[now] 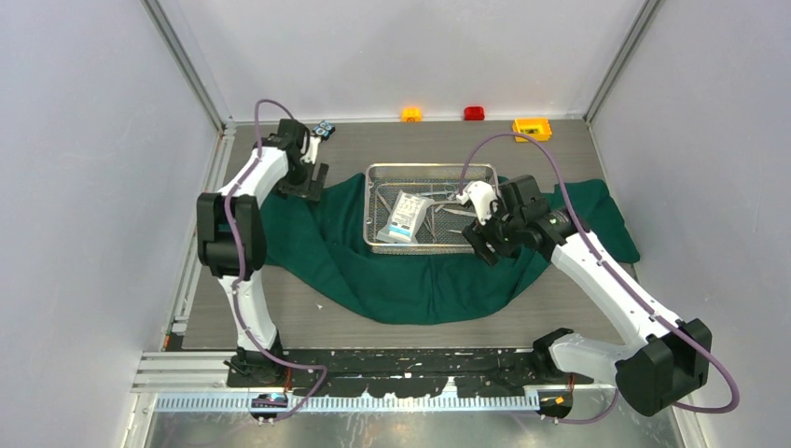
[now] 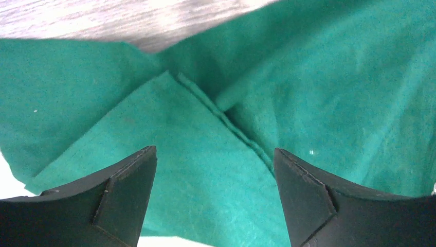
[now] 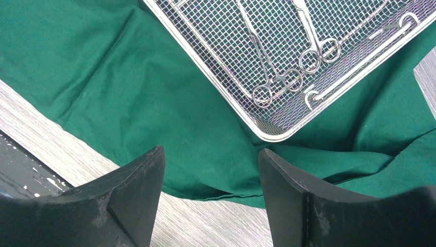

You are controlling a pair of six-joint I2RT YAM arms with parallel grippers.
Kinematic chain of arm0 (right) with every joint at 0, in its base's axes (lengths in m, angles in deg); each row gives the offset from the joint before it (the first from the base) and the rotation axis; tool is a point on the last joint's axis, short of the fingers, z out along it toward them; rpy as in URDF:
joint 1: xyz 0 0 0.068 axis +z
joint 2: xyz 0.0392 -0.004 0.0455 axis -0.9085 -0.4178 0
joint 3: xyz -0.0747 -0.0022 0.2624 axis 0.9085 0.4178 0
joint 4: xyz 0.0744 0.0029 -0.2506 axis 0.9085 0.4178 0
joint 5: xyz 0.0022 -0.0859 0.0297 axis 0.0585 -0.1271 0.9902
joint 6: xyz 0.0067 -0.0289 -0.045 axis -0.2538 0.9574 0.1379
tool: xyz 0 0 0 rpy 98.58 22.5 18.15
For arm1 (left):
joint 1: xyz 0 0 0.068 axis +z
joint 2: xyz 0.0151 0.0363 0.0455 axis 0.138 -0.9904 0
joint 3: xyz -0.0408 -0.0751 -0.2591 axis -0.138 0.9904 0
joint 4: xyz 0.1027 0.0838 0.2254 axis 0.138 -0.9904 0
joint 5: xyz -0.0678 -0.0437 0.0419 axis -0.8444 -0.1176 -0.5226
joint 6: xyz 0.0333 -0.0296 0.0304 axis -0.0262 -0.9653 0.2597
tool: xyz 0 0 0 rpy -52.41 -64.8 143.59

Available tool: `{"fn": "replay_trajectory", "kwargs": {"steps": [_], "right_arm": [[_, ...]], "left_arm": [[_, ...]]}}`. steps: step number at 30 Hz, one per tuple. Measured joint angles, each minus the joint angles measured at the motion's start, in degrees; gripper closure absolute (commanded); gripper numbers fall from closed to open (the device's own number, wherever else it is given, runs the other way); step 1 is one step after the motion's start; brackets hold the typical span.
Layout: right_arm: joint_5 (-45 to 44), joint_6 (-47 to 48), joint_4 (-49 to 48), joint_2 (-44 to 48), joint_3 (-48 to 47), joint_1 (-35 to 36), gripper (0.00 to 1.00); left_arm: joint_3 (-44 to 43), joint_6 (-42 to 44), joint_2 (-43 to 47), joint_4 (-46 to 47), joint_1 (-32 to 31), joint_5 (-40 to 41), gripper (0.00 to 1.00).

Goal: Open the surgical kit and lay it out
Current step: Open the surgical kit at the center of the board.

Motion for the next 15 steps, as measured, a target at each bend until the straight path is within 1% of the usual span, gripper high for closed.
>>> {"fn": "replay_trajectory", "kwargs": {"steps": [5,7,10,15], "right_arm": [[0.07,-0.39,-1.14,0.0,0.96,-0.31,0.29],[0.11,-0.46,-1.38,0.02,1.62,-0.52,0.29],[0.13,-0.5,-1.46,0.02,2.32,-1.01,0.29],[0.42,-0.66,-1.77,0.04,2.58,-1.77,0.29]], "left_arm": [[-2.67,-2.03,-5.09,0.42,-0.02,1.03,0.15],[-2.97,-2.38,-6.54,0.44,-0.02,1.84,0.17],[-3.06,-2.67,-8.07,0.46,-0.02,2.89,0.21],[-3.06,-2.71,-9.07,0.59,0.0,4.17,0.34]]}}
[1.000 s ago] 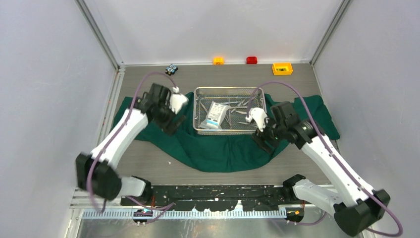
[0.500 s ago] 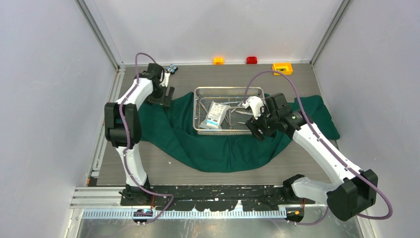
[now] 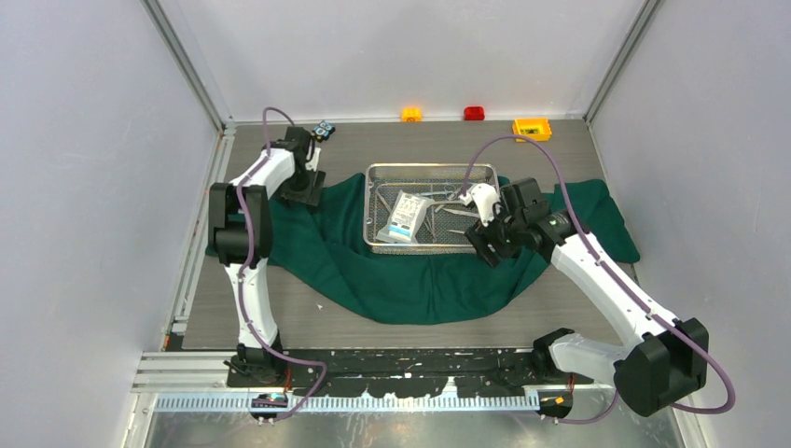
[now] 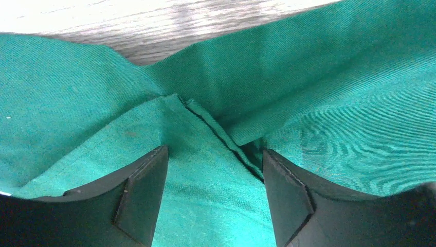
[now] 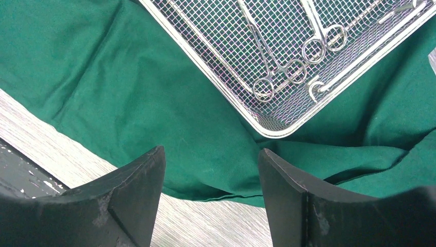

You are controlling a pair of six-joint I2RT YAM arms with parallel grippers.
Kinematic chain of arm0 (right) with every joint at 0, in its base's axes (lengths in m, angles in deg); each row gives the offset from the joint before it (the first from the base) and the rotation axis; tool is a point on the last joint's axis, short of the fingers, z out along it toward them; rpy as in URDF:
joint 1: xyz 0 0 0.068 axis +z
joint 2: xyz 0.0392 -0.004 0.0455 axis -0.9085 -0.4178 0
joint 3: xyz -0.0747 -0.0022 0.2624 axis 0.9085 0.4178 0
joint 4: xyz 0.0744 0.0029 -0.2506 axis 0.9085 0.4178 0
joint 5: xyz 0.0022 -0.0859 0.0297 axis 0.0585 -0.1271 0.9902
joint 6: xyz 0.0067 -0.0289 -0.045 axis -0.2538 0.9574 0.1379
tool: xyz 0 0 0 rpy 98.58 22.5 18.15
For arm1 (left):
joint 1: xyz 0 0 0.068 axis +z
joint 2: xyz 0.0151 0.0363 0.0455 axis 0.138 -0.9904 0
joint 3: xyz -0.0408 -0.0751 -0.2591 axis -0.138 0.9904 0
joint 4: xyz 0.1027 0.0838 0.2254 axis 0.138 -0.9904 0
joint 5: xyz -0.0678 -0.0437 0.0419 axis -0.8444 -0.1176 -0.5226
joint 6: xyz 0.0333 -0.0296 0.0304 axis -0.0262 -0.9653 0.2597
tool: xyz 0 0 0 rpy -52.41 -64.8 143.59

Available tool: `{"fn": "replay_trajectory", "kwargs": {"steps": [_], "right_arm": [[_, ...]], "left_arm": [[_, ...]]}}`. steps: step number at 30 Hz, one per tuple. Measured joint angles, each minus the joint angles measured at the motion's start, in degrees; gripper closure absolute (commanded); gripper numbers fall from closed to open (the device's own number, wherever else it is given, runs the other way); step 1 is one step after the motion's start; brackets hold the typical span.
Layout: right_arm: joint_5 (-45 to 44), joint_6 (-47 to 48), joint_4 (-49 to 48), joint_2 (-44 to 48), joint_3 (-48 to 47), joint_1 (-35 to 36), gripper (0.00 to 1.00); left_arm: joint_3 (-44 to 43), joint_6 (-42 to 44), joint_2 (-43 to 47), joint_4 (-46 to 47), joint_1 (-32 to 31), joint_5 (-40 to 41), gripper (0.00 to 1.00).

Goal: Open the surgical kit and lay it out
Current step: Open the surgical kit at the center of the board.

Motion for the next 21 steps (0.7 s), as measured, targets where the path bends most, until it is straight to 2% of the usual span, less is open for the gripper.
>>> {"fn": "replay_trajectory", "kwargs": {"steps": [7,16,19,21], "right_arm": [[0.63,-0.11,-0.09,0.0,0.33,-0.85,0.29],[0.79,-0.24,-0.07,0.0,0.66,-1.33,0.29],[0.79,-0.24,-0.07,0.0,0.66,-1.33,0.3],[0.76,-0.22,-0.07,0.0,0.66,-1.4,0.29]], "left_arm": [[0.59,-0.02,0.07,0.79,0.66,0.02,0.55],[4.42,0.74,4.0,1.46,2.54,-1.68,0.9],[6.05,1.4,6.95,1.51,3.19,-2.38,0.99],[8.11,1.95,10.14,1.46,3.87,-2.62,1.0]]}}
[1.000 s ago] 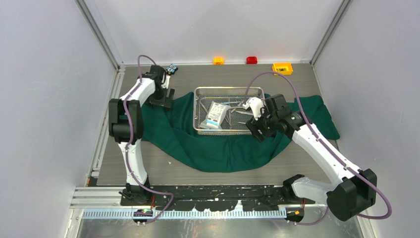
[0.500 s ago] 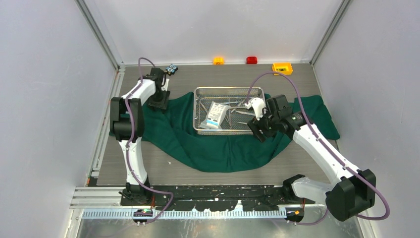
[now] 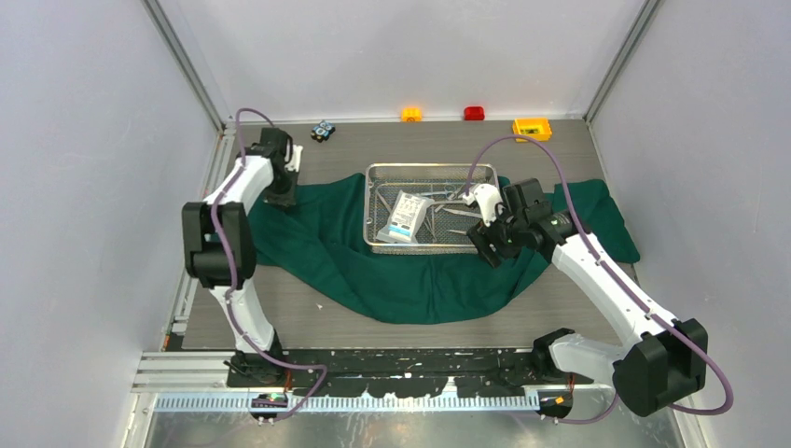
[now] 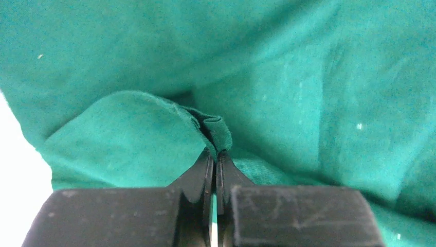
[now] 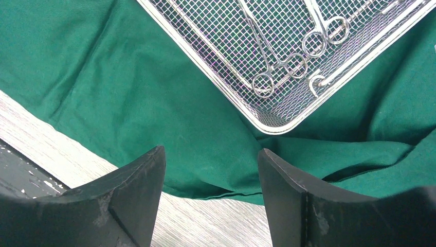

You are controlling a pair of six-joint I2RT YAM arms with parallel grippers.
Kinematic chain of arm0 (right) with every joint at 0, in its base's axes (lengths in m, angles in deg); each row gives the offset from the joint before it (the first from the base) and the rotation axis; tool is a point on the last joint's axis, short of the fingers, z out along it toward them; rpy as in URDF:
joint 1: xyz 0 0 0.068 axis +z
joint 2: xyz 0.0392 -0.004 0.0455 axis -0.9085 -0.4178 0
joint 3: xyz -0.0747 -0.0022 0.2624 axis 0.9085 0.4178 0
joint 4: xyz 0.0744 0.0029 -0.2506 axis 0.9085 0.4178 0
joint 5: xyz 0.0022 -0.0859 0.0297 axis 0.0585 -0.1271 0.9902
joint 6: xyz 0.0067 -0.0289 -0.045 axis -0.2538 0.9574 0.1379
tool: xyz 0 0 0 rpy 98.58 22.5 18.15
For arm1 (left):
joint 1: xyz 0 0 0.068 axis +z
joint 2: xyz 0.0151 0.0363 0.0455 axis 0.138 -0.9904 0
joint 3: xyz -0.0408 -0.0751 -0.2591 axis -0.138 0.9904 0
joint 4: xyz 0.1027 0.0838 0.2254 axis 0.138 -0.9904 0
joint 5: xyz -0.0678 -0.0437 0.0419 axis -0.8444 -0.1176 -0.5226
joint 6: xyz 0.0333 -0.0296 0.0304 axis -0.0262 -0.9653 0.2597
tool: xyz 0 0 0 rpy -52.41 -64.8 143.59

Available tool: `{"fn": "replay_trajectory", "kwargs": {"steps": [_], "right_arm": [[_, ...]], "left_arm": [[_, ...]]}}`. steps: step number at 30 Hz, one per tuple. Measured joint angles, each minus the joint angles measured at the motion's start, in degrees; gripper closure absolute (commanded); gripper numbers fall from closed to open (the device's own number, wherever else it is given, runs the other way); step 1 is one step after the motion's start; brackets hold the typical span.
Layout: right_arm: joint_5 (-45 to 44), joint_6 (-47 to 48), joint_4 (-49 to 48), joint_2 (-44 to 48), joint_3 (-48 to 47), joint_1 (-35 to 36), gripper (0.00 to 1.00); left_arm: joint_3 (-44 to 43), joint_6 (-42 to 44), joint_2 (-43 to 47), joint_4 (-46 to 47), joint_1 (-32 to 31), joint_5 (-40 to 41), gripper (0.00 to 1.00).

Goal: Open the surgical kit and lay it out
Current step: Open the surgical kit at the center of the board.

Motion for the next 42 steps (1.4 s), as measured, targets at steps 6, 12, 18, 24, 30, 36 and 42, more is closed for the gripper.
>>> {"fn": "replay_trajectory", "kwargs": {"steps": [6,12,18,24,30,36,42], "right_arm": [[-0.66,0.02,0.07,0.55,0.0,-0.61,0.3],[-2.64,0.02,1.16,1.25,-0.68,-1.46,0.3],[-6.71,0.04,2.86,1.62,-2.89,-2.64,0.29],[-12.04,-0.42,4.52,2.01,-4.59,-7.19,0.28],[-14.08,-1.57,4.74,-1.44,-6.95,-16.06,0.27],[-14.1,-1.95,2.14,-9.97,-8.37,-24.04,0.29],[-13.68,-2.49,0.13,-20.31,-12.5,-28.5,0.29]], "left_arm": [[7.8,4.44,13.81,-1.22,3.21,0.24,1.0],[20.35,12.87,33.88,-5.33,8.41,6.32,1.0],[30.97,23.96,53.62,-12.57,9.38,16.17,0.92],[36.85,32.3,65.9,-22.14,9.38,22.29,0.62],[36.54,36.87,67.67,-29.7,9.38,24.41,0.08],[34.51,38.18,62.49,-29.4,9.38,23.71,0.0],[30.71,37.62,56.13,-25.9,9.38,19.5,0.0]]}}
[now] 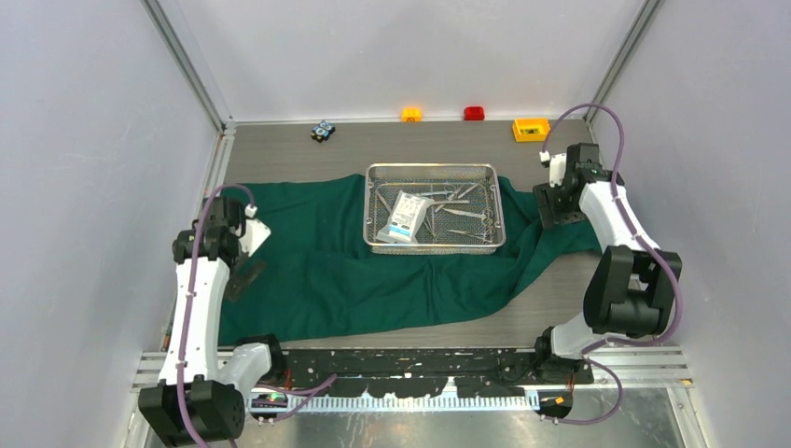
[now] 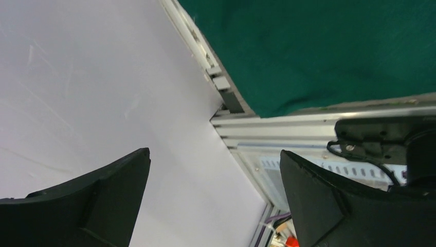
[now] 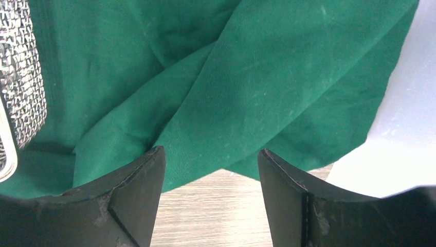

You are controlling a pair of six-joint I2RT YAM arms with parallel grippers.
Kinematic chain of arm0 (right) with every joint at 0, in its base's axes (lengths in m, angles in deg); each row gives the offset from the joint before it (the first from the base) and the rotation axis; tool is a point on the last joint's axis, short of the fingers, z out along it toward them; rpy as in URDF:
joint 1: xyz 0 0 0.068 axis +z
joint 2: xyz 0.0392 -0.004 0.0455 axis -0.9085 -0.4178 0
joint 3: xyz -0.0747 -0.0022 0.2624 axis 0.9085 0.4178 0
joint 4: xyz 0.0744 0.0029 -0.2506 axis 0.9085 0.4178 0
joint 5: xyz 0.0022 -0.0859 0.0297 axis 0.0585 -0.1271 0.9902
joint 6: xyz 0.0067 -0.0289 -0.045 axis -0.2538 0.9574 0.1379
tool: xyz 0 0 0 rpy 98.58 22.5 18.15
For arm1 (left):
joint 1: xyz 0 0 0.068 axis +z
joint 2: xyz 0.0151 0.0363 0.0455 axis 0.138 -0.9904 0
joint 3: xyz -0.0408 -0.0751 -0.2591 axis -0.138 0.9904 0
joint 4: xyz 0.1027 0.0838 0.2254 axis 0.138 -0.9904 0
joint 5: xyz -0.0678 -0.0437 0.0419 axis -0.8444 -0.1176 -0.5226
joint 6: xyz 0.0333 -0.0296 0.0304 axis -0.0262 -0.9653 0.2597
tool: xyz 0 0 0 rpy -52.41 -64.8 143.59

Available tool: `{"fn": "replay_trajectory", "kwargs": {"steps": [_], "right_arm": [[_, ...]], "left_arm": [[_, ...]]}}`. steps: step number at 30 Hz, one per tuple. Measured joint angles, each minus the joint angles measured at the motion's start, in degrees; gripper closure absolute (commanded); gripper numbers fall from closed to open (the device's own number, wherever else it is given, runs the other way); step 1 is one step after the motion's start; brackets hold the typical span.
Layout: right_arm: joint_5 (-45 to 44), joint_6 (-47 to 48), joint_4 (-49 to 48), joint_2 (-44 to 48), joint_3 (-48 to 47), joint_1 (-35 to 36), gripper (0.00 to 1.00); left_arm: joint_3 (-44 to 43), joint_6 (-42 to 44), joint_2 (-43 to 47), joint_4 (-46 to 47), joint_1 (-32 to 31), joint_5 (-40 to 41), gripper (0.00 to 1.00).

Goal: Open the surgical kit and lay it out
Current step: Open the surgical kit at the center of the board.

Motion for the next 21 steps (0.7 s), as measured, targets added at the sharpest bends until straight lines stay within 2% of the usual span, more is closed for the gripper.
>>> {"fn": "replay_trajectory", "kwargs": {"steps": [9,21], "right_arm": [[4.09,-1.68,-0.13,-6.08,-3.96,-0.9,0.29],[1.16,-0.94,-0.61,-10.51,-4.76,-0.9,0.36]], "left_arm": [[-2.89,-1.49,-4.31,4.15,0.0,-5.73,0.0],[-2.89,-2.29,-4.59,5.01,-0.17,-7.96,0.0]]}}
